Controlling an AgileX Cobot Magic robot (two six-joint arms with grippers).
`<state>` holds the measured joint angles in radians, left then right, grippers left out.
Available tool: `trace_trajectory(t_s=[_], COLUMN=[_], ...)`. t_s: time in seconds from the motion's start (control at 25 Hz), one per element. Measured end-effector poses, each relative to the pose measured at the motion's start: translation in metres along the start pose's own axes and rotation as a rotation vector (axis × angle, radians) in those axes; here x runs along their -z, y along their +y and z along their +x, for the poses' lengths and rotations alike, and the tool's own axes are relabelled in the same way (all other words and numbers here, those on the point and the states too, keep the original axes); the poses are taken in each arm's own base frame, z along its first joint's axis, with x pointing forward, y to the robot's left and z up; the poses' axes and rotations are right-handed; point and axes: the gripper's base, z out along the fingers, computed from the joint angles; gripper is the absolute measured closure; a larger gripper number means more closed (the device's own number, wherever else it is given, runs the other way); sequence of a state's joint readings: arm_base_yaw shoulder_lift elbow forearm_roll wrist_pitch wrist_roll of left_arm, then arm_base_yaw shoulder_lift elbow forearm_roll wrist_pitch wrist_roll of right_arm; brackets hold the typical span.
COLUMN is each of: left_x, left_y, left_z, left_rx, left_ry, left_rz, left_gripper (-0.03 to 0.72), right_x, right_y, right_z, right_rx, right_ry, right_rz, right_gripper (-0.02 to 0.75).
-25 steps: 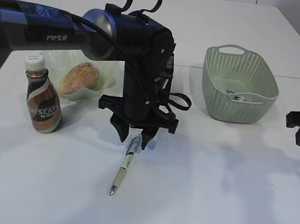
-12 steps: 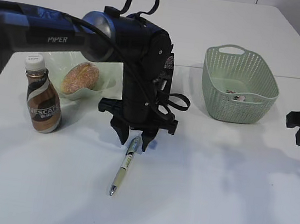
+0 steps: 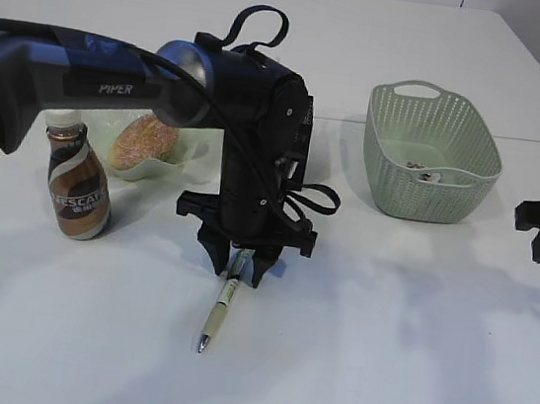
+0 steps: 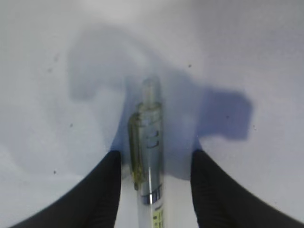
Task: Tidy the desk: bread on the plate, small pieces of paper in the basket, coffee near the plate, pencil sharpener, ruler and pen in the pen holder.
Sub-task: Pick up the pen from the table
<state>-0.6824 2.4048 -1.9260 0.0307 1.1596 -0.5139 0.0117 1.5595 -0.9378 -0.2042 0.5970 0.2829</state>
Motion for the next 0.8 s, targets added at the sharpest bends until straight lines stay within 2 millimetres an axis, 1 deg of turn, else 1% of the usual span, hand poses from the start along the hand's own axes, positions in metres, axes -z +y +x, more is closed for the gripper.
trace_trajectory(t_s=[0.32,0.6,0.8], left_x=[0.0000,0.0000,0.0000], left_y=[-0.0003,-0.0003,-0.0006], left_z=[0.0002,0.0002,0.0003], left_rx=[0.002,0.000,-0.005], left_ry=[0.002,0.002,0.003], left_rz=[0.003,0.003,0.006], left_gripper=[0.418,0.552,0.583], right_x=[0.0000,0.0000,0.0000], right_y=[0.0000,0.0000,0.0000], right_z=[0.0000,0.0000,0.0000], right_rx=[0.002,0.002,0.002], right_ry=[0.000,0.000,0.000], right_rz=[0.000,0.000,0.000], right_gripper=[0.346,0.346,0.346])
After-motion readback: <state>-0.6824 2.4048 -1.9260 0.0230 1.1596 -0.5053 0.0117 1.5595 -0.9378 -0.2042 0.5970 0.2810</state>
